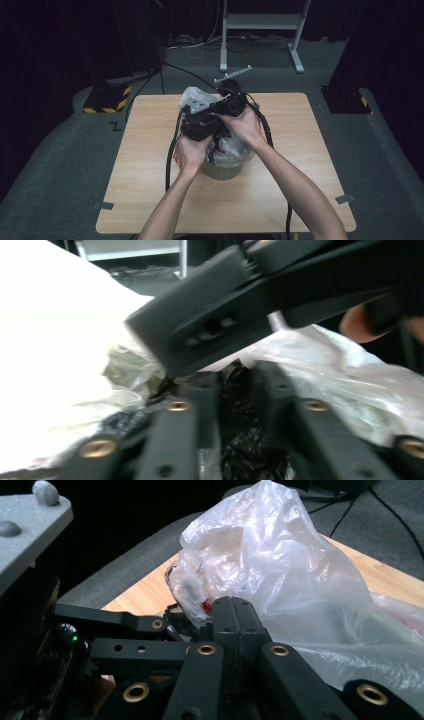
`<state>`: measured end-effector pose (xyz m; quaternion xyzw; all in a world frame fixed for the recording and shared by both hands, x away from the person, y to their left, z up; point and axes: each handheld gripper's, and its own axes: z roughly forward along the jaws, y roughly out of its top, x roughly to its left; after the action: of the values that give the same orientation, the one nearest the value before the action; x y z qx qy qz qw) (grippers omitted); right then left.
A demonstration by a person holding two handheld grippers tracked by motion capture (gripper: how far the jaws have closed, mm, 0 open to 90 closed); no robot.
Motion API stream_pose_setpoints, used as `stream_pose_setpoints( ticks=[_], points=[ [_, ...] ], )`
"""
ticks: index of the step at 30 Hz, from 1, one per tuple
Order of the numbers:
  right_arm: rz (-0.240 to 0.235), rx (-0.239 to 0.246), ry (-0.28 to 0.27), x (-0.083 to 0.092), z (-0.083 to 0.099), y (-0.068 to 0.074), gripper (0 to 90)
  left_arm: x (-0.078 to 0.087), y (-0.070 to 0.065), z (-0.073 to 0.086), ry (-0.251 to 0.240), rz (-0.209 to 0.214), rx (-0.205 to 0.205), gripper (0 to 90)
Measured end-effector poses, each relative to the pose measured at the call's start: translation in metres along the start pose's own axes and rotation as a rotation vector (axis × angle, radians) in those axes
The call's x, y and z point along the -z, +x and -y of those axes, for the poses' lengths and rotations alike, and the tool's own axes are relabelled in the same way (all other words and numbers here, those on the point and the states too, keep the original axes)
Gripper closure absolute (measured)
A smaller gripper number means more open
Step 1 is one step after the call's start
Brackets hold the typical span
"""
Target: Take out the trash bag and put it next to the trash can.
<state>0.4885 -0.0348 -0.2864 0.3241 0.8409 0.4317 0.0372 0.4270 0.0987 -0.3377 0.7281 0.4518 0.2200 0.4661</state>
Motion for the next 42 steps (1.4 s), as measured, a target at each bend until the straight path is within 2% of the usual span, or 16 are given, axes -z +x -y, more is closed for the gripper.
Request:
stream_pose_setpoints(
  ticks=[2,3,11,13,14,19,22,26,28,31,34,37,42],
  points=[
    [-0.001,-0.009,-0.007,0.002,0.001,-0.001,90.0,0.000,0.000,0.000,-0.003,-0.007,-0.019,89.0],
    [0.005,-0.006,-0.010,0.003,0.001,-0.001,90.0,0.000,-0.001,0.001,-0.001,-0.011,-0.026,90.0],
    [0.013,-0.012,-0.029,0.008,0.000,-0.002,86.9,0.001,0.000,0.001,0.001,-0.003,-0.038,90.0],
    [0.024,-0.007,-0.035,0.011,0.000,-0.003,80.3,0.002,0.000,0.001,0.001,0.002,-0.040,90.0],
    [0.024,-0.007,-0.035,0.011,0.000,-0.003,80.3,0.002,0.000,0.001,-0.001,0.003,-0.040,90.0],
    [0.039,-0.028,-0.070,0.023,0.000,-0.009,55.8,0.008,0.003,-0.001,-0.011,0.020,-0.040,90.0],
    [0.067,-0.040,-0.103,0.035,0.004,-0.018,47.2,0.012,0.006,-0.003,-0.021,0.032,-0.033,90.0],
    [0.095,-0.071,-0.166,0.054,0.013,-0.034,43.5,0.016,0.008,-0.005,-0.020,0.039,-0.042,90.0],
    [0.112,-0.070,-0.178,0.061,0.019,-0.041,43.3,0.017,0.009,-0.004,-0.022,0.041,-0.034,90.0],
    [0.126,-0.058,-0.173,0.066,0.027,-0.046,42.9,0.019,0.010,-0.004,-0.015,0.029,-0.044,90.0],
    [0.143,-0.035,-0.146,0.065,0.033,-0.047,42.9,0.020,0.012,-0.003,0.002,0.010,-0.060,90.0],
    [0.174,-0.020,-0.102,0.058,0.037,-0.048,43.0,0.022,0.014,0.000,0.028,-0.013,-0.069,90.0],
    [0.180,0.002,-0.057,0.042,0.040,-0.044,42.4,0.030,0.018,0.006,0.048,-0.042,-0.074,90.0]
  ],
)
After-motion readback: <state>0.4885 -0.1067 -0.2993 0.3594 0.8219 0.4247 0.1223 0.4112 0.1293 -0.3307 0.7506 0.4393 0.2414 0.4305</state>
